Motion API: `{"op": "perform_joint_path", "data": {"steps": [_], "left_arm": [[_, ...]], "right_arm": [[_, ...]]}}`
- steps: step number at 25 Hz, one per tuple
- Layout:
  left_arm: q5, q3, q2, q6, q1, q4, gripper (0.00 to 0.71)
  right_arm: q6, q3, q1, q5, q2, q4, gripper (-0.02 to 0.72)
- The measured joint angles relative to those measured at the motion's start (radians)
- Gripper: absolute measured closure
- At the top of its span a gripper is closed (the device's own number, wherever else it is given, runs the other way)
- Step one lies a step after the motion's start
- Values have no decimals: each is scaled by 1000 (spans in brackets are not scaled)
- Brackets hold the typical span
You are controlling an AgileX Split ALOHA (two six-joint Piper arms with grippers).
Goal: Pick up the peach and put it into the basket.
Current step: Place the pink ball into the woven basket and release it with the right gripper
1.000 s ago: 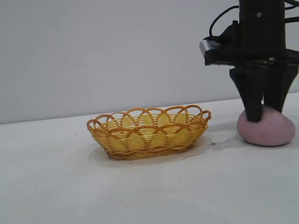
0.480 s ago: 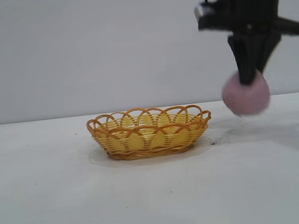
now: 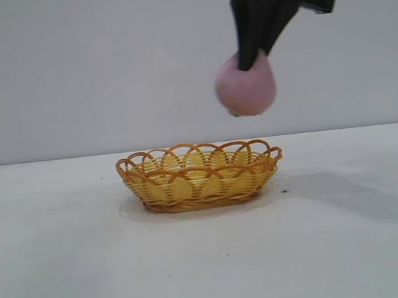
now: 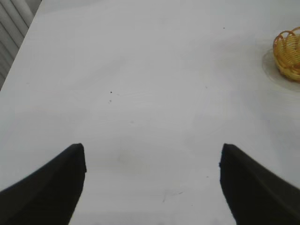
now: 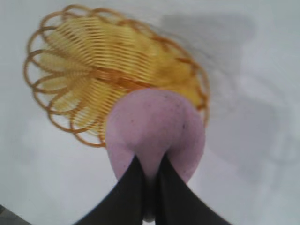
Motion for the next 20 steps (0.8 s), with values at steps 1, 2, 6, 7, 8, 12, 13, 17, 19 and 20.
{"op": "perform_joint_path", "data": {"steps": [1,2,6,7,8,12,13,17,19,20], "left_arm": [[0,0,0,0,0,0,195],[0,0,0,0,0,0,195],[0,0,0,0,0,0,195],[0,0,0,0,0,0,195],[0,0,0,0,0,0,195],[0,0,0,0,0,0,195],[0,0,0,0,0,0,195],[0,0,0,0,0,0,195],[0,0,0,0,0,0,195],[0,0,0,0,0,0,195]], "right_arm": [[0,0,17,-16,11,0,703],[0,0,27,-32,23,0,703],[-1,0,55,-95,82,2,703],[-1,0,56,-101,95,5,703],[-1,0,56,-109,104,6,703],[-1,0,56,-134,127,6,604],[-1,0,56,-136,129,6,575],[-1,0,56,-141,129,9,442],[-1,-2,56,-143,129,9,377],[-1,-2,56,-142,129,9,351]]}}
